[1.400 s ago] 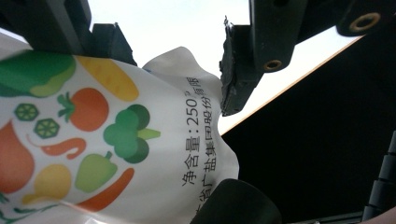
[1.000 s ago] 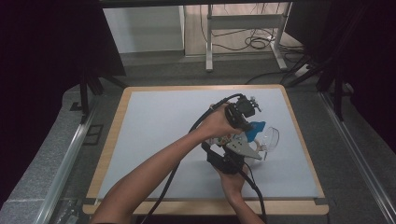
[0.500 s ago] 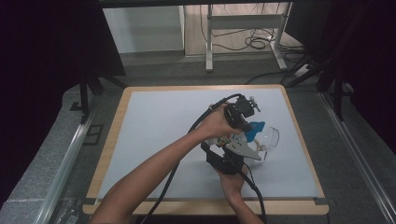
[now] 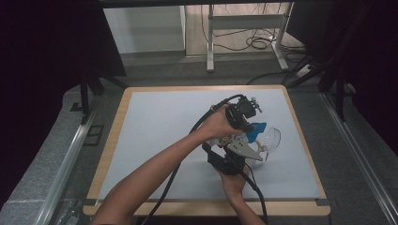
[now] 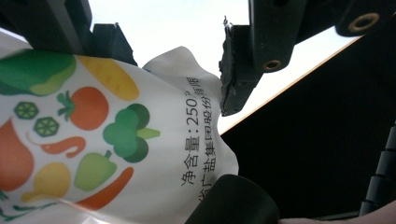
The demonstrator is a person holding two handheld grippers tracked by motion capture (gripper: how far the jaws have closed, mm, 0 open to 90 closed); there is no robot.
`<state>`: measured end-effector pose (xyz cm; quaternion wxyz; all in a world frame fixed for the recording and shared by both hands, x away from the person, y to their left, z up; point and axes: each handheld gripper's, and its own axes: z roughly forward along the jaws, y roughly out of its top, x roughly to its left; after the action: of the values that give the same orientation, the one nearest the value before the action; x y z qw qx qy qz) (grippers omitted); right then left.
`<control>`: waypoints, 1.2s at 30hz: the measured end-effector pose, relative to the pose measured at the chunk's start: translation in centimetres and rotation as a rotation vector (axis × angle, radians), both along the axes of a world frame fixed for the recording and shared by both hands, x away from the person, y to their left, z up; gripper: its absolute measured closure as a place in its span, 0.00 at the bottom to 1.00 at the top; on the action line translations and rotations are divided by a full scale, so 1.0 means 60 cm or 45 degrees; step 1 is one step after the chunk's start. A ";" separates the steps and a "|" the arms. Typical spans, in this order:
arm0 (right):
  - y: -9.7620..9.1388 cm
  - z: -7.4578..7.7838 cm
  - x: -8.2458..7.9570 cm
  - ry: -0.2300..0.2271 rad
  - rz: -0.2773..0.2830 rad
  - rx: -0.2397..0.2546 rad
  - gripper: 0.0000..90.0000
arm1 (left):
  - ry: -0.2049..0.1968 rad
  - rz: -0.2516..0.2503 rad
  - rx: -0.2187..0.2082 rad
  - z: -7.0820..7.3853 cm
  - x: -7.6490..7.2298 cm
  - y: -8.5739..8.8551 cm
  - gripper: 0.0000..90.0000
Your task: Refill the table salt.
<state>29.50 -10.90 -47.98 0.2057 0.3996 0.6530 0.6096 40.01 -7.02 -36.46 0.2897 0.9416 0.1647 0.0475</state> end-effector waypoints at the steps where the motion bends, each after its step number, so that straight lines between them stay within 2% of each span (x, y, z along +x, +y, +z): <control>1: 0.000 0.000 0.000 -0.001 0.000 0.000 0.56 | -0.003 -0.002 0.001 0.000 0.000 0.000 1.00; 21: -0.001 -0.001 0.000 0.006 0.002 -0.007 0.56 | -0.002 -0.004 0.009 -0.002 0.002 -0.002 1.00; 23: 0.000 0.000 0.001 0.015 0.000 0.014 0.56 | -0.007 -0.002 0.024 -0.002 0.002 -0.003 1.00; 36: 0.002 0.002 0.001 0.010 -0.026 0.024 0.56 | -0.001 -0.008 0.020 0.001 0.002 -0.006 1.00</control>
<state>29.56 -10.77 -47.89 0.2057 0.4106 0.6439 0.6120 40.11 -7.40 -36.43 0.2824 0.9444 0.1615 0.0481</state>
